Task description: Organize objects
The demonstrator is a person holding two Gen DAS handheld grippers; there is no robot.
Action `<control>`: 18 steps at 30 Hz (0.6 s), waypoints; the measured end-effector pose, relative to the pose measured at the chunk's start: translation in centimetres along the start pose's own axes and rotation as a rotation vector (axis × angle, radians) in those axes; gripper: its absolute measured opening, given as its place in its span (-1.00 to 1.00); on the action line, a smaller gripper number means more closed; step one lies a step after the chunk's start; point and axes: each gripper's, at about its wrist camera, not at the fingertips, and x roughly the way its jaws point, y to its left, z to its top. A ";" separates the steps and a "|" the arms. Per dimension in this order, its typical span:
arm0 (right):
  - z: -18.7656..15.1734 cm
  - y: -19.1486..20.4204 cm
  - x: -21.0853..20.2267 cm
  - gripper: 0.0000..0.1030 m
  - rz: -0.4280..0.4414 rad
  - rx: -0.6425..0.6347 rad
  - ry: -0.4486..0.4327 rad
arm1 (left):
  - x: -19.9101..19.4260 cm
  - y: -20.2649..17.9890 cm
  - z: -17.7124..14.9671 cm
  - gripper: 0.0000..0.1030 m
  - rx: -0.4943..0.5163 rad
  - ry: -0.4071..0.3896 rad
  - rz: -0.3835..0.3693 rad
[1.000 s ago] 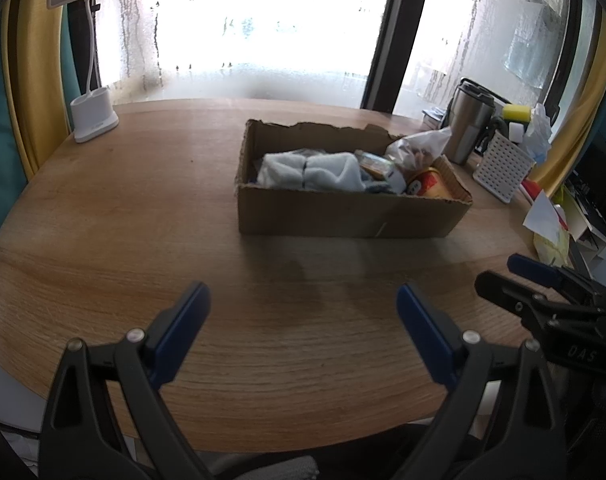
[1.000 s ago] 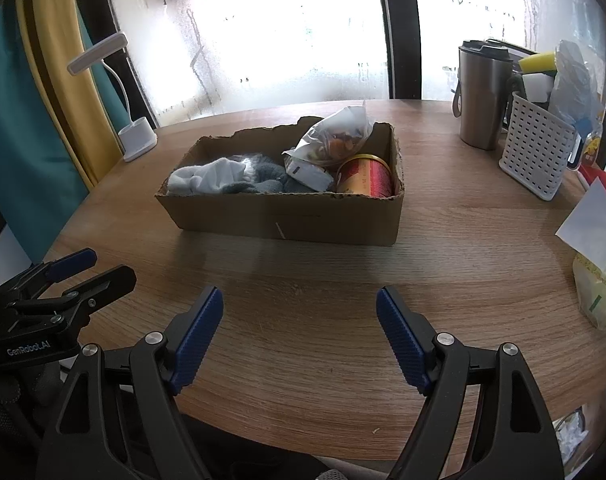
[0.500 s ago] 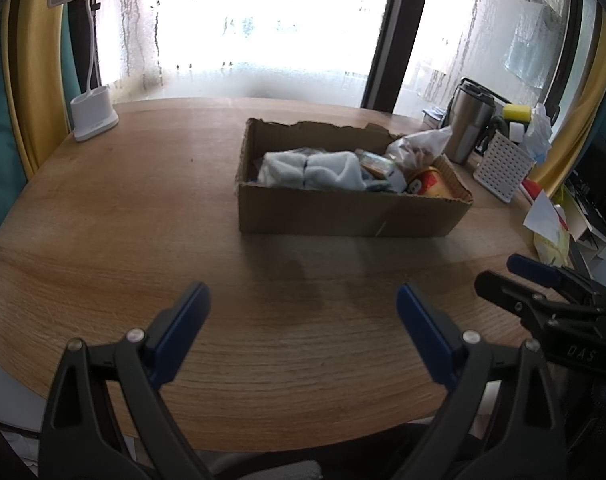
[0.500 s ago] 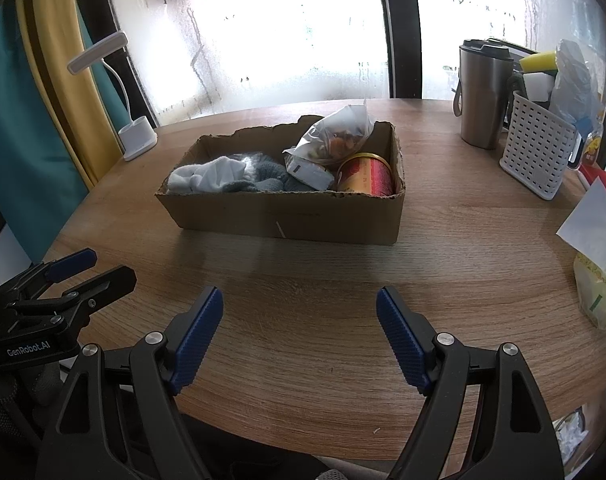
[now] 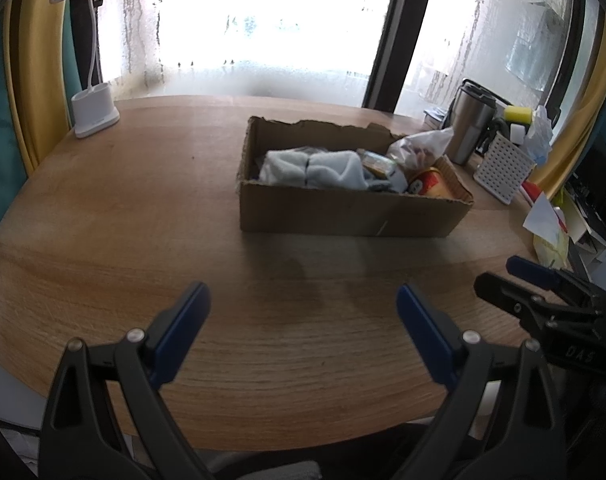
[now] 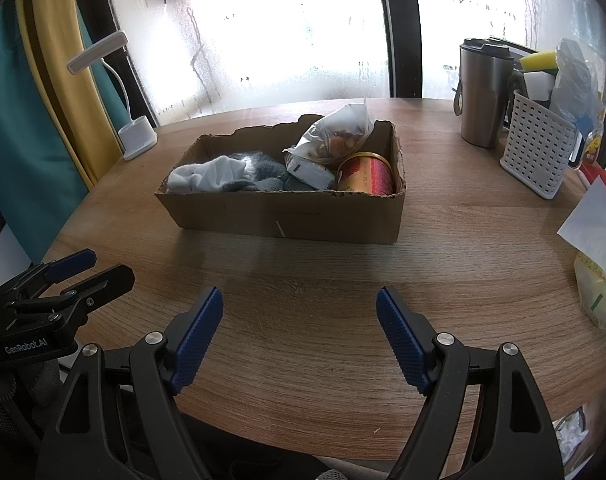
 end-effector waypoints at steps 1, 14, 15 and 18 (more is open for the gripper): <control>0.0 0.0 0.0 0.59 0.000 0.000 0.000 | 0.0 0.0 0.0 0.86 0.001 0.000 0.001; 0.1 0.2 0.2 0.59 0.004 -0.004 0.006 | 0.0 0.0 0.1 0.86 0.004 0.001 -0.002; 0.1 0.2 0.2 0.59 0.005 -0.005 0.004 | 0.0 0.0 0.2 0.86 0.004 0.000 -0.002; 0.2 0.2 0.1 0.59 0.004 -0.006 0.003 | 0.0 0.0 0.2 0.86 0.008 -0.003 0.001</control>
